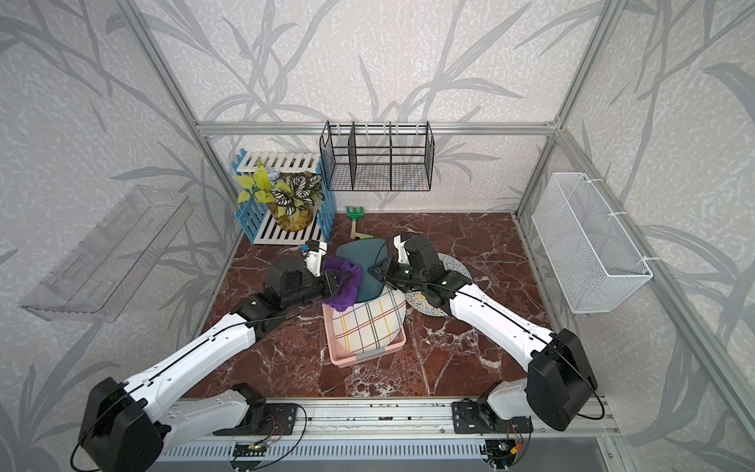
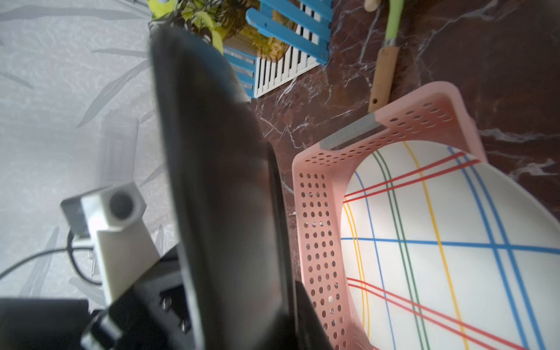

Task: Wipe the wet plate dry
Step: Wipe the plate with towel.

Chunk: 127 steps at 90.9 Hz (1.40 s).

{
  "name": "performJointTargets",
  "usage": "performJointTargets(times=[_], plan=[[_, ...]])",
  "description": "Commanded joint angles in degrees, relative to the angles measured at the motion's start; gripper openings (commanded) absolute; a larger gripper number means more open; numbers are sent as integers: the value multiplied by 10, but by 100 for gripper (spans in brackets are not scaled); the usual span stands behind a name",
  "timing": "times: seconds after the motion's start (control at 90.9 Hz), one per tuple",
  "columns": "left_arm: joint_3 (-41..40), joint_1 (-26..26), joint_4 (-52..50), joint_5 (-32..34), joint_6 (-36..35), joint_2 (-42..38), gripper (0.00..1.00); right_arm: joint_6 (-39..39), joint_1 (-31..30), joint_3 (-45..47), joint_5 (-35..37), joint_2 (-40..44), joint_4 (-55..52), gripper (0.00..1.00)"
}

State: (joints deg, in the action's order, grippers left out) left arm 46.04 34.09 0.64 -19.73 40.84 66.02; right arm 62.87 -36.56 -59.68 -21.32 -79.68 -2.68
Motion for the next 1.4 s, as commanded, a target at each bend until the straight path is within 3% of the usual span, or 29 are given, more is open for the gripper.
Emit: performJointTargets(times=[0.0, 0.088, 0.176, 0.264, 0.396, 0.473, 0.572, 0.693, 0.836, 0.924, 1.023, 1.089, 1.199, 1.309, 1.386], plan=[[8, 69, 34, -31, 32, 46, 0, 61, -4, -24, 3, 37, 184, 0], [35, 116, 28, -2, 25, 82, 0, 91, 0, -28, -1, 34, 217, 0], [67, 119, -11, 30, 11, 105, 0, 111, 4, -28, -7, 39, 242, 0], [62, 76, -30, 60, 31, 88, 0, 119, 12, -15, -7, 58, 250, 0], [9, -19, -4, 45, 40, 42, 0, 101, 24, 6, -10, 97, 230, 0], [2, -25, -6, 39, 21, 39, 0, 79, 23, 2, -38, 105, 237, 0], [21, -1, -1, -29, 12, 77, 0, 65, 11, -13, -84, 90, 267, 0], [58, 33, -28, 6, -13, 100, 0, 53, -7, -34, -118, 76, 313, 0], [43, -53, -2, -2, 26, 70, 0, 31, -9, -28, -113, 99, 293, 0], [53, -85, -5, 23, 10, 59, 0, 9, -10, -13, -121, 122, 272, 0], [101, -70, -31, -10, -28, 98, 0, -11, -28, -9, -158, 126, 270, 0], [134, -25, -52, -24, -54, 132, 0, -26, -39, -13, -169, 124, 266, 0], [160, 36, -37, -14, -80, 150, 0, -34, -39, -6, -122, 135, 263, 0], [148, 6, -14, -12, -54, 132, 0, -40, -29, 9, -68, 157, 240, 0], [133, -29, -7, -9, -40, 117, 0, -44, -24, 8, -76, 158, 222, 0]])
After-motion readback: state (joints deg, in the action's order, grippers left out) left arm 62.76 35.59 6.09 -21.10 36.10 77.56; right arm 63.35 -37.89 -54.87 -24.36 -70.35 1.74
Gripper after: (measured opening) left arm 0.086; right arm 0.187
